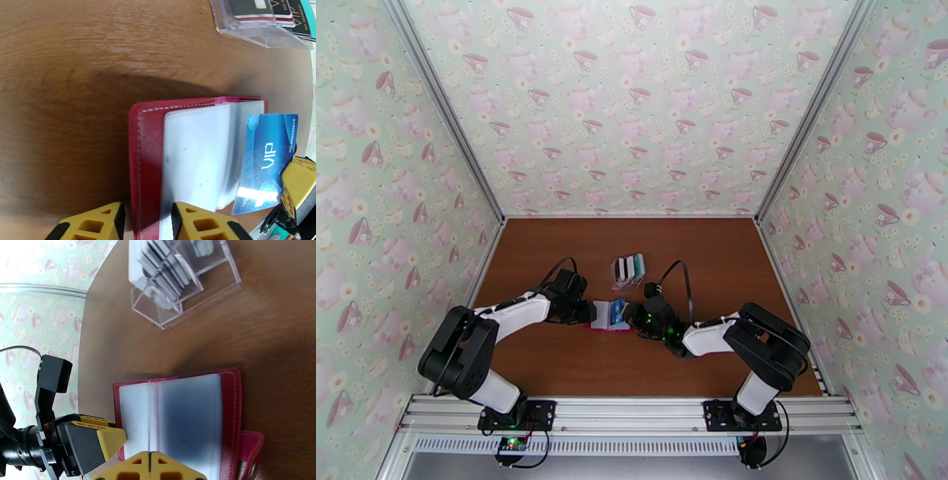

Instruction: Put the credit cards into the card holder

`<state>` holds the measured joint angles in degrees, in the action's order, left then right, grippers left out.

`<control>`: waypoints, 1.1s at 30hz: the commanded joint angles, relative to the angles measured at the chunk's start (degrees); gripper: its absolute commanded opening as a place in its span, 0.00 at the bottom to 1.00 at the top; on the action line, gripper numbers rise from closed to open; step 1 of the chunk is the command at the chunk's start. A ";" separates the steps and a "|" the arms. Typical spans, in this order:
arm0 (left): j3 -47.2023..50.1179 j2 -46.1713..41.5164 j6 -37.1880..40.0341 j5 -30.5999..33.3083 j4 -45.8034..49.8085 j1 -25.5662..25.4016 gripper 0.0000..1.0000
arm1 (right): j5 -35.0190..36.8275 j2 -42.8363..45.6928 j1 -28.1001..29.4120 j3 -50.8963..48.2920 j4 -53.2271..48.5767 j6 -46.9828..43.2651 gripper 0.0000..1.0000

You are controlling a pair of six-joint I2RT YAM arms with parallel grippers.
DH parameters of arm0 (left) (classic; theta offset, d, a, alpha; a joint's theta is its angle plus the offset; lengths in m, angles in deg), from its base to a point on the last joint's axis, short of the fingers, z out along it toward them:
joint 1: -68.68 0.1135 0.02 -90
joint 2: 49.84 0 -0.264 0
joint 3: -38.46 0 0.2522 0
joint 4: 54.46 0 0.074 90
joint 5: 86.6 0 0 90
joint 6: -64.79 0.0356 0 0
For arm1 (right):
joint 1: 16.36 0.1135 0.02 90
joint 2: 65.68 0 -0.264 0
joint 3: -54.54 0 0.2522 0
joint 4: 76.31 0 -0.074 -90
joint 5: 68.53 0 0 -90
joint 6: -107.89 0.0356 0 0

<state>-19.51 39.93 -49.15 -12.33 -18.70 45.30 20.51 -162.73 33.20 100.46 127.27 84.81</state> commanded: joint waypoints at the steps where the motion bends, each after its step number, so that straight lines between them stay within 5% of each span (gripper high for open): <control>1: 0.49 1.23 0.83 3.42 0.27 -0.44 0.37 | 2.15 -0.63 0.36 -0.70 2.48 0.68 0.00; 12: -0.10 3.96 -0.48 4.16 1.85 -1.10 0.25 | 2.20 -2.70 0.51 0.14 3.44 0.41 0.00; 33: 1.56 5.69 -2.77 2.55 -0.37 -2.51 0.21 | 1.48 -6.02 1.09 2.64 4.21 0.14 0.00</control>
<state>-20.06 41.70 -50.88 -8.74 -18.06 44.32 21.28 -167.54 33.86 102.05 130.25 84.76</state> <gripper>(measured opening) 0.212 0.045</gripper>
